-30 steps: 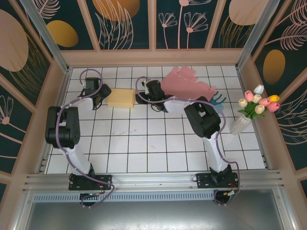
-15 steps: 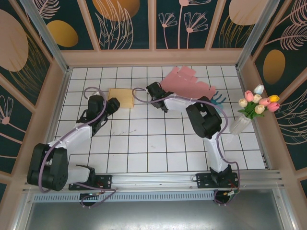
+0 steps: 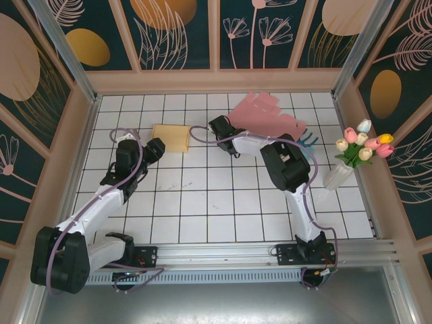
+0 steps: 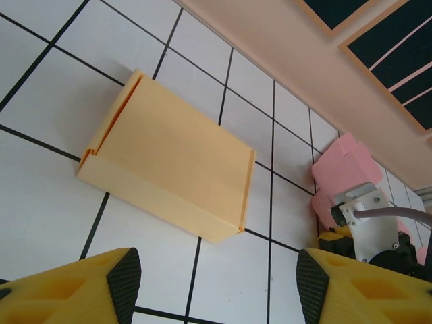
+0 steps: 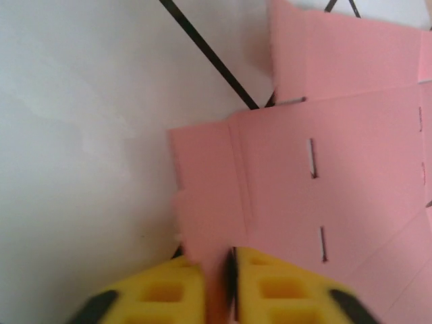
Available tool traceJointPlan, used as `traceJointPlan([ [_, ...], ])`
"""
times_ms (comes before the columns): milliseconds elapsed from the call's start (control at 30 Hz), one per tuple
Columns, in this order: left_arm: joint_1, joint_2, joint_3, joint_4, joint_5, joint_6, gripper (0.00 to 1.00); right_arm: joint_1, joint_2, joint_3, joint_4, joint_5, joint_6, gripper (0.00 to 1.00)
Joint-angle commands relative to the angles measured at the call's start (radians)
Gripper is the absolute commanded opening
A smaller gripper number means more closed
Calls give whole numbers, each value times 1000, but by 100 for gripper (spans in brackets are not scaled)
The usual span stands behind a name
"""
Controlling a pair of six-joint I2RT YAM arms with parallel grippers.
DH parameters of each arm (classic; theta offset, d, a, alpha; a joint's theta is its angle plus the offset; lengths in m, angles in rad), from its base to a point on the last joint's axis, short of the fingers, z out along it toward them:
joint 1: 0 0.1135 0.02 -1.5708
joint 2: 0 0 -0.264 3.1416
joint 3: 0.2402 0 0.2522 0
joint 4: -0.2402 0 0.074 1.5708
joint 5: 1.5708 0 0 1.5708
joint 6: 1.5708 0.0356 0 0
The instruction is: Fold the paper box
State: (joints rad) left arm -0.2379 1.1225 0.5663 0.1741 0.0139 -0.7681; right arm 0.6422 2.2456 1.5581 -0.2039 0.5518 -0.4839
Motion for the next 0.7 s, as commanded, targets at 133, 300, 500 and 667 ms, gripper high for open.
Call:
traceJointPlan([
  [133,-9,-59,-33,4,10,-20,65,7,-163,-67,48,19,-38,0],
  [300,-9,-122,-47,1,36,-38,64,81,-424,-142,163,59,-91,0],
  [500,-10,-184,-62,-13,59,-65,64,209,-582,-87,83,196,-97,0],
  [667,-10,-249,-80,-30,68,-99,65,346,-626,-31,-199,376,121,0],
])
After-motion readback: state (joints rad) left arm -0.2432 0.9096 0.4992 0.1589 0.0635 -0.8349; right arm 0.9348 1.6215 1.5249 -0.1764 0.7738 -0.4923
